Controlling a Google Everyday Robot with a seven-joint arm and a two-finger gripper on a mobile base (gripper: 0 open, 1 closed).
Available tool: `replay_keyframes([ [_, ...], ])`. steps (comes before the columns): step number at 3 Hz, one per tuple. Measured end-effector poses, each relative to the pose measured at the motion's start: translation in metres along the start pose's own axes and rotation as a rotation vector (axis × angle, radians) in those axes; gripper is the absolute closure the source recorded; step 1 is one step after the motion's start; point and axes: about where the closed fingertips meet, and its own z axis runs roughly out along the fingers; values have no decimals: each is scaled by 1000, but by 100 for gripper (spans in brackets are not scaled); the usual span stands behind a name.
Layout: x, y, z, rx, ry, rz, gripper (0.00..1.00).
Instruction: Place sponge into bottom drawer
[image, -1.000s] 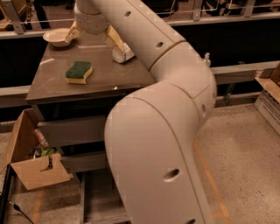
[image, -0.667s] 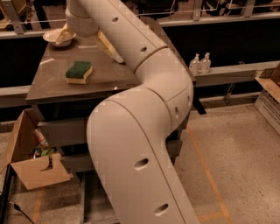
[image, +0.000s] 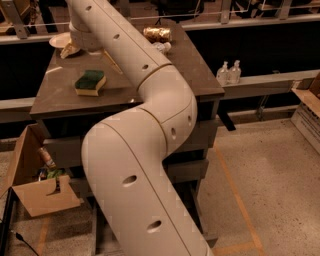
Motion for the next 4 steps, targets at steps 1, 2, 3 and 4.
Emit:
replay_keyframes([
  [1, -4, -5, 24, -11, -27, 12, 0],
  [2, -9, -6, 45, -24, -57, 15, 0],
  [3, -16, -7, 59, -39, -83, -2, 12],
  [4, -20, -6, 64, -48, -97, -10, 34],
])
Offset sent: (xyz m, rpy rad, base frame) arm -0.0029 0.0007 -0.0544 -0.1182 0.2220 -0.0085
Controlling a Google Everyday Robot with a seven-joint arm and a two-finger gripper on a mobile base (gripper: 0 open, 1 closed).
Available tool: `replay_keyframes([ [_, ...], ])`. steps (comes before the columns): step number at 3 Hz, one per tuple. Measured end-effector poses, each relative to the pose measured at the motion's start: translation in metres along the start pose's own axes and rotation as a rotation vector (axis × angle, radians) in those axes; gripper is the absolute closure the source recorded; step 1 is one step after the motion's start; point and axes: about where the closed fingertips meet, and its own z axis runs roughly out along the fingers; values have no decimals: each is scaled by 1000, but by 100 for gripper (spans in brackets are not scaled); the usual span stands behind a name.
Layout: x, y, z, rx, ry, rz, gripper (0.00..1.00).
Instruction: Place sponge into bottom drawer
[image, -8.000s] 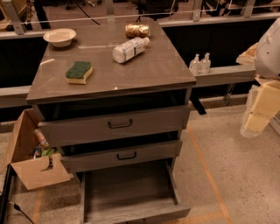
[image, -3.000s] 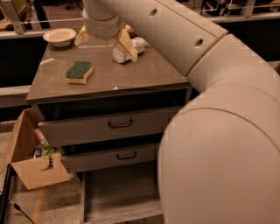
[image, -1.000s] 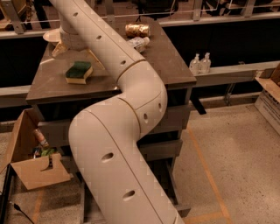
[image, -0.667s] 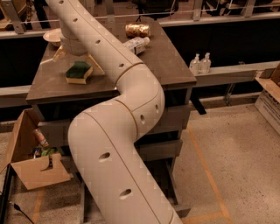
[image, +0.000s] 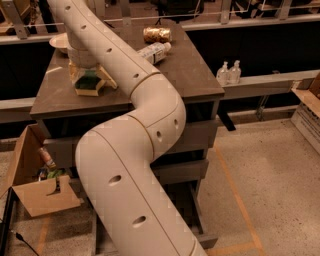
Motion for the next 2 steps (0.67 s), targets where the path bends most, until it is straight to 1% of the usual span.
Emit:
replay_keyframes([
  [1, 0, 0, -1, 0, 0, 0, 42],
  [2, 0, 1, -2, -1, 0, 1, 43],
])
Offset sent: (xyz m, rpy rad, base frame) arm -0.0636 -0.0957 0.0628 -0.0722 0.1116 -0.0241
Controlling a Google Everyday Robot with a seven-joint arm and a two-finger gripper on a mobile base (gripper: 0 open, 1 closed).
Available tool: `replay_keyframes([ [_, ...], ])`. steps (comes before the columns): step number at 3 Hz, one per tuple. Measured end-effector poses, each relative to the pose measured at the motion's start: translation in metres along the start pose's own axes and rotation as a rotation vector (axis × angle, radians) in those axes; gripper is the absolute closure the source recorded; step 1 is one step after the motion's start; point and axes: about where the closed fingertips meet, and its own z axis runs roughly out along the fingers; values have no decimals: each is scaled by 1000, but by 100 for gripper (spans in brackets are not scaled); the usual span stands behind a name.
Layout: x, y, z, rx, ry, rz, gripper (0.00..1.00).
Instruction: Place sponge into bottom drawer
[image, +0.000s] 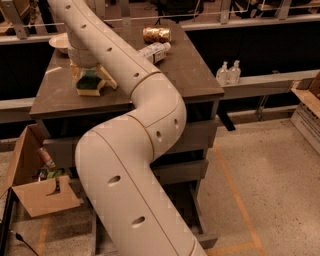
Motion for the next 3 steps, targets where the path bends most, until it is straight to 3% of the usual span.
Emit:
replay_keyframes([
  [3, 0, 1, -4, -1, 1, 2, 49],
])
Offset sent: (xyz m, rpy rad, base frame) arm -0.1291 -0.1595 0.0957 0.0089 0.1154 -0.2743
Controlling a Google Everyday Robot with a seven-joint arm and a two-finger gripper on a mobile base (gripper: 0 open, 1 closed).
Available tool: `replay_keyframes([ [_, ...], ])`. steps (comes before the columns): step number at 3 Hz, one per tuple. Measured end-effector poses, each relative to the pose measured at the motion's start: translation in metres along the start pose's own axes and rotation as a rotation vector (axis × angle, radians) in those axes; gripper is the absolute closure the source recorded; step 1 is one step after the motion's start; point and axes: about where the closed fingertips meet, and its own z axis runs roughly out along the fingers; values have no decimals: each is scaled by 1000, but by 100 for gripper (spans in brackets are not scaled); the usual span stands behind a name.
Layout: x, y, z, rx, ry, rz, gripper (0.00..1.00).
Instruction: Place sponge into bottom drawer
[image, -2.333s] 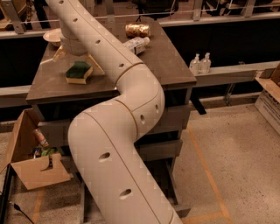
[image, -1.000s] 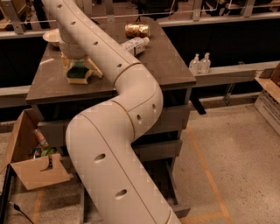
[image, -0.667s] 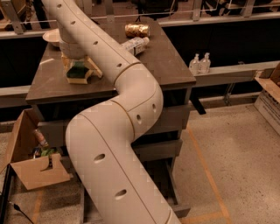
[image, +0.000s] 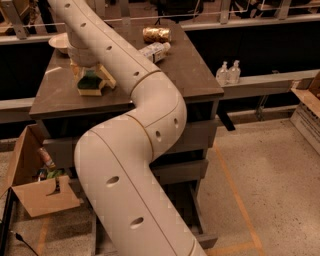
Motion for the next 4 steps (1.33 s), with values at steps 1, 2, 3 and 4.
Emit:
replay_keyframes([
  [1, 0, 0, -2, 0, 1, 1, 52],
  [2, 0, 1, -4, 0, 1, 2, 54],
  [3, 0, 1, -6, 0, 2, 2, 60],
  [4, 11, 24, -38, 3, 55, 34, 84],
])
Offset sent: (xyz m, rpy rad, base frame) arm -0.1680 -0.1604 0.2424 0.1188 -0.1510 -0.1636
